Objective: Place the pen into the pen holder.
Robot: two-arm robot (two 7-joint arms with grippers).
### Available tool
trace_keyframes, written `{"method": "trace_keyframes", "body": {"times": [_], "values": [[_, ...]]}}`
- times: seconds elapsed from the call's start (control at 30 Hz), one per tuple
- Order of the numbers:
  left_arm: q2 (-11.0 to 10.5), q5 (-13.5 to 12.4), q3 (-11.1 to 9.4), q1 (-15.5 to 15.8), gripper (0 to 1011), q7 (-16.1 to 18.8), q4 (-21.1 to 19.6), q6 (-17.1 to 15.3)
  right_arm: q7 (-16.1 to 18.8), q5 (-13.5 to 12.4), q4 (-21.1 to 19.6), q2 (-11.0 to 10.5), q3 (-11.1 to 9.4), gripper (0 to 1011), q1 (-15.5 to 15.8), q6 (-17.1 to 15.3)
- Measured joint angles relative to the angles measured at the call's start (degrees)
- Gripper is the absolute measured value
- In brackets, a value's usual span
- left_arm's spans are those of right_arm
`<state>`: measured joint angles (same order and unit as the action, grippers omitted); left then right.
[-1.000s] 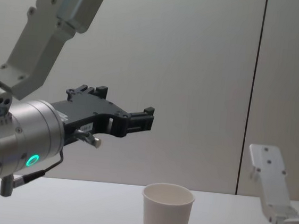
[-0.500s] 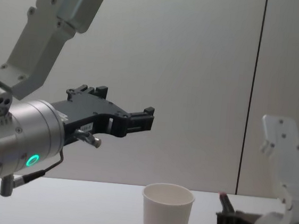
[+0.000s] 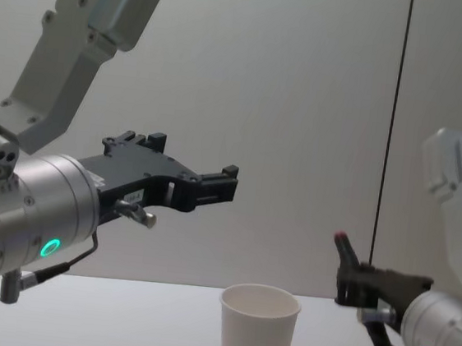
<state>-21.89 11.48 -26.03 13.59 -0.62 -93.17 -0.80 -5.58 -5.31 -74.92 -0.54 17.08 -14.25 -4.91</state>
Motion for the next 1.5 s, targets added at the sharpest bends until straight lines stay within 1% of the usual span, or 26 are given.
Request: {"method": "trace_keyframes", "body": {"times": [0.03,0.1,0.13,0.17,0.23,0.3,0.37,0.4,0.43,0.5,0.57,0.63,0.67,0.73,0.8,0.87,0.97,1.03,1.07,1.17,1.2,1.23,1.37,1.47,1.5], "values": [[0.0,0.0,0.0,0.0,1004,0.0,0.0,0.0,0.9,0.2,-0.2,-0.2,-0.1,176,0.1,1.4],[0.0,0.0,0.0,0.0,1004,0.0,0.0,0.0,2.0,0.4,-0.5,-0.5,-0.2,176,0.2,3.3],[0.0,0.0,0.0,0.0,1004,0.0,0.0,0.0,2.0,0.4,-0.5,-0.5,-0.2,176,0.2,3.3],[0.0,0.0,0.0,0.0,1004,0.0,0.0,0.0,2.8,0.5,-0.6,-0.6,-0.3,176,0.3,4.9],[0.0,0.0,0.0,0.0,1004,0.0,0.0,0.0,3.8,0.6,-0.7,-0.8,-0.4,176,0.3,6.2],[0.0,0.0,0.0,0.0,1004,0.0,0.0,0.0,5.6,0.8,-0.7,-1.1,-0.6,176,0.3,9.2],[0.0,0.0,0.0,0.0,1004,0.0,0.0,0.0,6.7,0.9,-0.6,-1.2,-0.7,176,0.3,10.8],[0.0,0.0,0.0,0.0,1004,0.0,0.0,0.0,7.0,1.0,-0.5,-1.3,-0.7,176,0.2,11.3],[0.0,0.0,0.0,0.0,1004,0.0,0.0,0.0,8.0,1.1,-0.3,-1.4,-0.8,176,0.1,13.0],[0.0,0.0,0.0,0.0,1004,0.0,0.0,0.0,8.9,1.1,0.1,-1.4,-0.9,176,-0.2,14.5],[0.0,0.0,0.0,0.0,1004,0.0,0.0,0.0,10.5,1.3,0.9,-1.5,-1.0,176,-0.6,17.0],[0.0,0.0,0.0,0.0,1004,0.0,0.0,0.0,11.5,1.4,1.3,-1.5,-1.0,176,-0.9,18.6],[0.0,0.0,0.0,0.0,1004,0.0,0.0,0.0,12.6,1.5,2.2,-1.5,-1.1,176,-1.4,20.5],[0.0,0.0,0.0,0.0,1004,0.0,0.0,0.0,13.5,1.7,3.0,-1.5,-1.2,176,-1.9,22.2],[0.0,0.0,0.0,0.0,1004,0.0,0.0,0.0,15.1,2.0,4.9,-1.3,-1.3,176,-2.9,25.1],[0.0,0.0,0.0,0.0,1004,0.0,0.0,0.0,15.9,2.2,6.1,-1.2,-1.3,176,-3.6,26.8],[0.0,0.0,0.0,0.0,1004,0.0,0.0,0.0,17.7,3.0,9.6,-0.7,-1.4,176,-5.6,30.7],[0.0,0.0,0.0,0.0,1004,0.0,0.0,0.0,18.1,3.4,11.1,-0.5,-1.4,176,-6.4,32.0],[0.0,0.0,0.0,0.0,1004,0.0,0.0,0.0,18.6,3.8,12.9,-0.2,-1.4,176,-7.3,33.4],[0.0,0.0,0.0,0.0,1004,0.0,0.0,0.0,19.0,4.2,15.4,0.2,-1.4,176,-8.7,35.0],[0.0,0.0,0.0,0.0,1004,0.0,0.0,0.0,19.3,4.6,16.9,0.4,-1.4,176,-9.5,36.1],[0.0,0.0,0.0,0.0,1004,0.0,0.0,0.0,19.3,4.6,16.9,0.4,-1.4,176,-9.5,36.1],[0.0,0.0,0.0,0.0,1004,0.0,0.0,0.0,19.9,5.3,22.0,1.2,-1.4,176,-12.2,38.6],[0.0,0.0,0.0,0.0,1004,0.0,0.0,0.0,20.1,5.5,24.1,1.5,-1.4,176,-13.2,39.6],[0.0,0.0,0.0,0.0,1004,0.0,0.0,0.0,20.3,5.6,25.6,1.8,-1.3,176,-13.9,40.1]]}}
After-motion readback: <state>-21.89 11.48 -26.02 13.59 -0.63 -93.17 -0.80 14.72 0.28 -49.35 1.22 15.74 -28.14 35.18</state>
